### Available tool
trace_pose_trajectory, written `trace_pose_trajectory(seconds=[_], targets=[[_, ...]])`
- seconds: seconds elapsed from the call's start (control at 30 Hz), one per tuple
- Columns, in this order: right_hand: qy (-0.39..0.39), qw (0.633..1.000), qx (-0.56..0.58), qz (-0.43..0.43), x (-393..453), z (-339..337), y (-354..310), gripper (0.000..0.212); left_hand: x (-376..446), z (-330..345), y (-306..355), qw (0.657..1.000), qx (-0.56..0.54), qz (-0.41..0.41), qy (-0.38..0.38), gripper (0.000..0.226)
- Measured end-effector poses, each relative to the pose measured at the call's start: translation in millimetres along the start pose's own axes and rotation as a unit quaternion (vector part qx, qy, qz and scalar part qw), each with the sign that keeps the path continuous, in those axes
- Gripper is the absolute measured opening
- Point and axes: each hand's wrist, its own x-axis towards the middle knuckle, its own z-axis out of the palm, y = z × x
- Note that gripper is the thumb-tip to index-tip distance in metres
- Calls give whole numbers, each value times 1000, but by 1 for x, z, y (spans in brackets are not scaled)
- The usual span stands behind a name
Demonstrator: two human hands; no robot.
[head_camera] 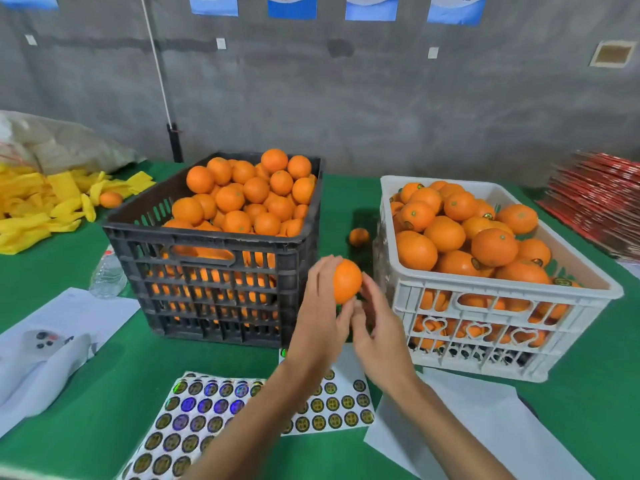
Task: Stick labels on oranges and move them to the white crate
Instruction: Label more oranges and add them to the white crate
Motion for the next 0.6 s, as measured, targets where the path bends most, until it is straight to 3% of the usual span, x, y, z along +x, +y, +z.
trace_pose_trajectory(seconds=[0.1,0.23,0.43,0.6], targets=[[-75,993,-92,23,-35,-4,42,43,-51,24,-32,993,31,-77,-80,62],[-154,970,-189,22,-63,-8,71,40,-86,39,-60,979,101,-107,-144,60],[-193,930,-312,5,-76,-4,81,66,-90,46,-52,976,125,-139,-112,75],[-172,938,-300,10,-81,1,78,53,-93,48,-48,964,156,-190,-104,83]])
